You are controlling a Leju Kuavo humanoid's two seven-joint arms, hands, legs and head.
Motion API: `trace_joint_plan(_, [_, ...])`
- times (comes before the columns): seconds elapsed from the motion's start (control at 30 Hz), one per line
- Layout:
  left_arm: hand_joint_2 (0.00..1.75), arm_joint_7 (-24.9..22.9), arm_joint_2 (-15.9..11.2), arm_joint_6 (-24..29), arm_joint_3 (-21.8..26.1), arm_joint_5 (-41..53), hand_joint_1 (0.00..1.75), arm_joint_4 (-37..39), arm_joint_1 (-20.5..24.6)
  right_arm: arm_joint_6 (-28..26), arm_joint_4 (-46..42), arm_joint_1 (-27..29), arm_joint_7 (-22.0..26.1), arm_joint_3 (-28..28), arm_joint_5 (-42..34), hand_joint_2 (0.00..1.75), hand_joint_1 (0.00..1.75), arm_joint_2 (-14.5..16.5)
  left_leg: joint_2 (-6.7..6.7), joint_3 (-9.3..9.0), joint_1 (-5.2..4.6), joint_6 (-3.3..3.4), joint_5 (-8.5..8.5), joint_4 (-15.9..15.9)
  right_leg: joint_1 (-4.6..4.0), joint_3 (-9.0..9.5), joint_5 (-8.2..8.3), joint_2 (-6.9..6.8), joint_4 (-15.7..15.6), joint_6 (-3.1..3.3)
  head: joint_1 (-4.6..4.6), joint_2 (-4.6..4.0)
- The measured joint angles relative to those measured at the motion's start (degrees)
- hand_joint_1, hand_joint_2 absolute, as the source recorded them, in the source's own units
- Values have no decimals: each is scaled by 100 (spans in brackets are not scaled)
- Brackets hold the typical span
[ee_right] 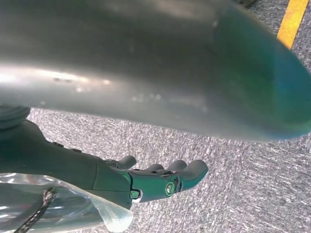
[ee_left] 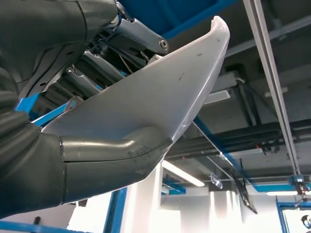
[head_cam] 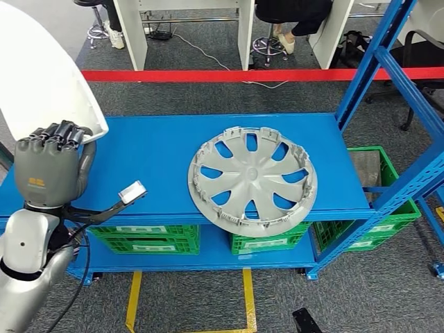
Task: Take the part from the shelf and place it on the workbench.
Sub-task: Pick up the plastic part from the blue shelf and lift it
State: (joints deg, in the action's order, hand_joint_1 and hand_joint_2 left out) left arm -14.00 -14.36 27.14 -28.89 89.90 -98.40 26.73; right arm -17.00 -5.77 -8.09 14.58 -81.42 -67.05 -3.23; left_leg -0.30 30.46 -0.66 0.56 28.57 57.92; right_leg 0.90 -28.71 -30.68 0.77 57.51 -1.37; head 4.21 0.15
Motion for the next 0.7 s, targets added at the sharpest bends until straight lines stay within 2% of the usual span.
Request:
trace_joint_plan(0.2, [175, -1114, -363, -55, -666, 0, 175, -7, 343, -7, 0, -1, 49, -19, -130, 0, 0, 1, 0, 0, 0, 1, -1, 1, 0, 0, 1, 0, 0, 0, -1, 0])
trace_joint_plan(0.27, [175, -1350, -490, -66, -881, 0, 175, -8, 472, -12, 0, -7, 45, -49, -171, 0, 0, 4, 0, 0, 0, 2, -2, 1, 0, 0, 1, 0, 0, 0, -1, 0])
trace_joint_plan(0.43, [175, -1412, -606, -85, -1157, 0, 175, -9, 545, -34, 0, -13, 39, -95, -241, 0, 0, 7, 0, 1, 0, 2, -2, 1, -1, -1, 1, 1, 1, 1, -1, 0])
trace_joint_plan(0.7, [175, -1144, -595, -85, -1284, -1, 175, 21, 495, -66, 0, 4, 41, -126, -387, 0, 0, 7, 0, 4, 0, 2, -2, 1, 0, -4, 1, 1, 0, 0, 0, 0])
